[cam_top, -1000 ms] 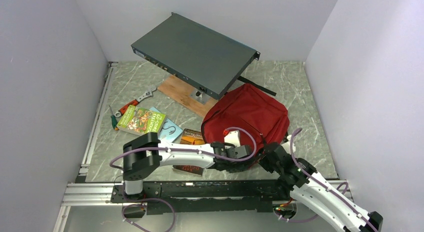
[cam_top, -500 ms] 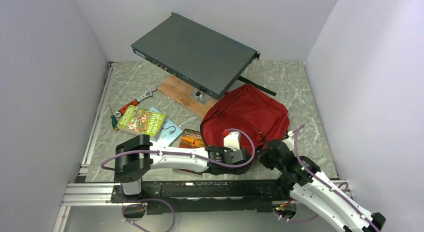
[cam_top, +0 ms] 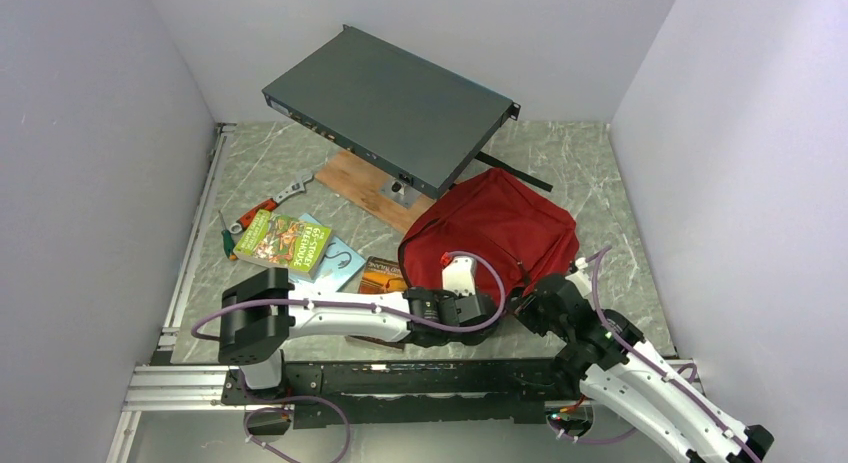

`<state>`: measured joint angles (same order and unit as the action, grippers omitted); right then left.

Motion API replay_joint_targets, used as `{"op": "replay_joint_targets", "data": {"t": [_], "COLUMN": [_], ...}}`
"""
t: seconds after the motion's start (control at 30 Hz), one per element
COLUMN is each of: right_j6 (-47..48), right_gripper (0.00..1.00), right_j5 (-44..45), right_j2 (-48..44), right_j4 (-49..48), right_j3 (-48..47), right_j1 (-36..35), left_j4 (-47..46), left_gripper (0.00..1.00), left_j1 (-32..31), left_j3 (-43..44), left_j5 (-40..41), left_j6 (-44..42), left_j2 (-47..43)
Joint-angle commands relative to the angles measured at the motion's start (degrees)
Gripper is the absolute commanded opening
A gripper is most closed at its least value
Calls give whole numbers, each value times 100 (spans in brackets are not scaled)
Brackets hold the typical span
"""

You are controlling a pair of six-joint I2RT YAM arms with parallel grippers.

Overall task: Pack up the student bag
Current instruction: Unzip the student bag at the center of the board.

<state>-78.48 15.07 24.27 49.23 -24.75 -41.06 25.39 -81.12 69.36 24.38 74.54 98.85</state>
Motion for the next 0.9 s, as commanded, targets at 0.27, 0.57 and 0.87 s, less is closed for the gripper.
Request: {"op": "replay_joint_targets", "data": {"t": [0.27, 0.57, 0.87], "right_j6": [-208, -818, 143], "right_gripper": [0, 0, 5], "right_j5": [915, 2035, 1985], "right_j2": [-121, -370, -771], "right_j4": [242, 1618, 928], "right_j3": [-183, -446, -567], "right_j1": [-7, -13, -16], "left_j4": [713, 938, -614], "left_gripper": [0, 0, 0], "left_j1": [95, 792, 1451], "left_j3": [77, -1624, -2034], "left_j5": [797, 1349, -67], "left_j6": [-555, -2137, -4514], "left_j2": [-437, -1600, -2107]}}
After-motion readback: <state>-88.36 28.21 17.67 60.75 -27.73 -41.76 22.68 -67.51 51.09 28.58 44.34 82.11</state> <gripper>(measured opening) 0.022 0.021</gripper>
